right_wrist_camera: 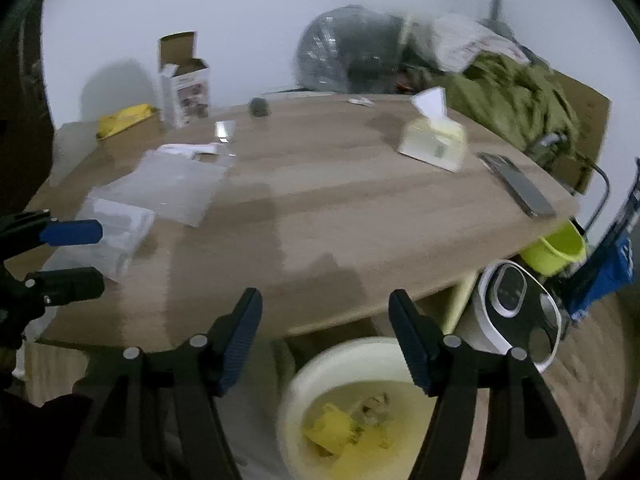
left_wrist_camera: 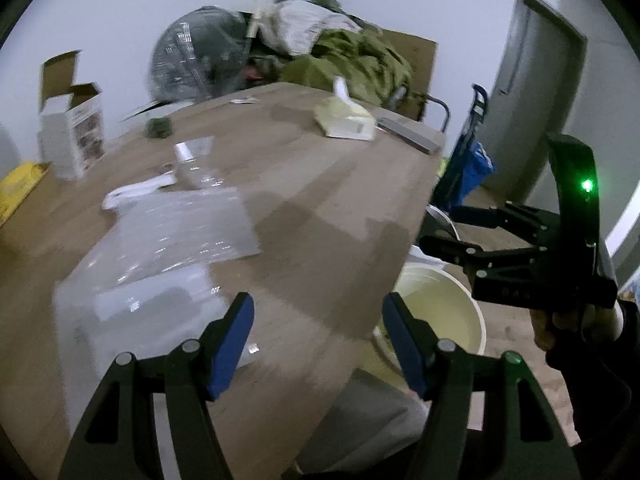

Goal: Collect trash
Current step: 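Move both grippers back over the clear plastic bags on the table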

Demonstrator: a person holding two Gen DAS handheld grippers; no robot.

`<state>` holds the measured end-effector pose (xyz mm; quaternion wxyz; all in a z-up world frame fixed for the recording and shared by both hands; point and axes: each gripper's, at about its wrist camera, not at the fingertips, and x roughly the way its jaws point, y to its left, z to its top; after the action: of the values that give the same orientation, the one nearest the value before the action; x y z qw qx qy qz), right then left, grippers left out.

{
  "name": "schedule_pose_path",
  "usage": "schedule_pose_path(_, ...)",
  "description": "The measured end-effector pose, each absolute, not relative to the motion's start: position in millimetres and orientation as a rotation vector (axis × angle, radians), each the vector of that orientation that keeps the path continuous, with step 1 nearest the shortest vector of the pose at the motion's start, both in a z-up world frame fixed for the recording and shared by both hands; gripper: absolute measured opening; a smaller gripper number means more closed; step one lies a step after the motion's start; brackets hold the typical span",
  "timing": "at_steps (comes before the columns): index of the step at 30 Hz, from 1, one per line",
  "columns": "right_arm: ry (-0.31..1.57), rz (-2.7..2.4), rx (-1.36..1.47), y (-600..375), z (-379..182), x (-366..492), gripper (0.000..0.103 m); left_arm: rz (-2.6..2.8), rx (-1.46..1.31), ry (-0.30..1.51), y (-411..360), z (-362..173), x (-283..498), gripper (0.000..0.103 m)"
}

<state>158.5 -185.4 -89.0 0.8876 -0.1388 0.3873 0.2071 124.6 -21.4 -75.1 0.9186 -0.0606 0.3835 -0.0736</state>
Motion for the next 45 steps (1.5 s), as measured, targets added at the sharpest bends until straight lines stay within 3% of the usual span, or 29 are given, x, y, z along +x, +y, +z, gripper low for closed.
schedule_pose_path(13,0.780,0.689,-0.421,-84,-88,156,0.080,0.057,-0.261,0.731,57,-73,84,0.067)
schedule_pose_path(33,0.748,1.092,-0.690,26,-111,142,0.082,0.315,-0.398,0.682,133,-80,32,0.067)
schedule_pose_path(37,0.728,1.157,-0.753,45,-117,136,0.089,0.348,-0.416,0.682,141,-82,26,0.067)
schedule_pose_path(45,0.704,1.188,-0.842,68,-128,140,0.089,0.387,-0.440,0.683,150,-85,21,0.067)
